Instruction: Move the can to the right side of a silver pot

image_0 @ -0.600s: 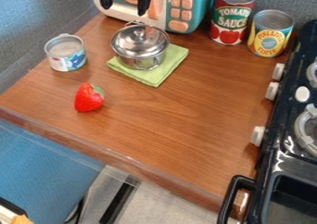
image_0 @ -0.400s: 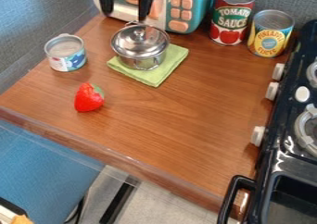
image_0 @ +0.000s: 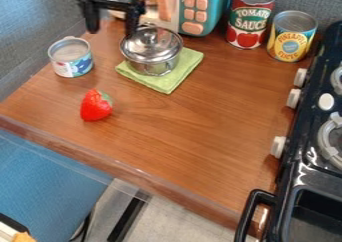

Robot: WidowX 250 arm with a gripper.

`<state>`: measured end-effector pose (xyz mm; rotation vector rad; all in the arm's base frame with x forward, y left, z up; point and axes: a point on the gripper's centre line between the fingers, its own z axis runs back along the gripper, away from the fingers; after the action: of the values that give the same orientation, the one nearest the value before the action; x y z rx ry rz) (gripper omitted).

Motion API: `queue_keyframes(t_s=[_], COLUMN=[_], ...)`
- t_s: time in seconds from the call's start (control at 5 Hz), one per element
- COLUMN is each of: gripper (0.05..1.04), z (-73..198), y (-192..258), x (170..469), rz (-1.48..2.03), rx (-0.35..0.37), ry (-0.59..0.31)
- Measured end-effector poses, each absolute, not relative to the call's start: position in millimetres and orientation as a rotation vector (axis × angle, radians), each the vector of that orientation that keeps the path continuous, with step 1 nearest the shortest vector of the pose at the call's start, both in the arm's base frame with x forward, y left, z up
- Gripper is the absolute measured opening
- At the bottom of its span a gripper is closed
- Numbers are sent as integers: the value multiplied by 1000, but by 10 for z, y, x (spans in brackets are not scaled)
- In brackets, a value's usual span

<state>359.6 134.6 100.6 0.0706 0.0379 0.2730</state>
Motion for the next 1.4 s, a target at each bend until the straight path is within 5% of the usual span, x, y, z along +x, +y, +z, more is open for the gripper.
queue_keyframes(t_s=[1.0, 1.2, 1.4], gripper=[999, 948, 688], z=[779, 730, 694], y=[1693, 1688, 1694], x=[3376, 3364, 3370], rz=[167, 175, 183], rx=[96, 92, 89], ry=[-79, -59, -47])
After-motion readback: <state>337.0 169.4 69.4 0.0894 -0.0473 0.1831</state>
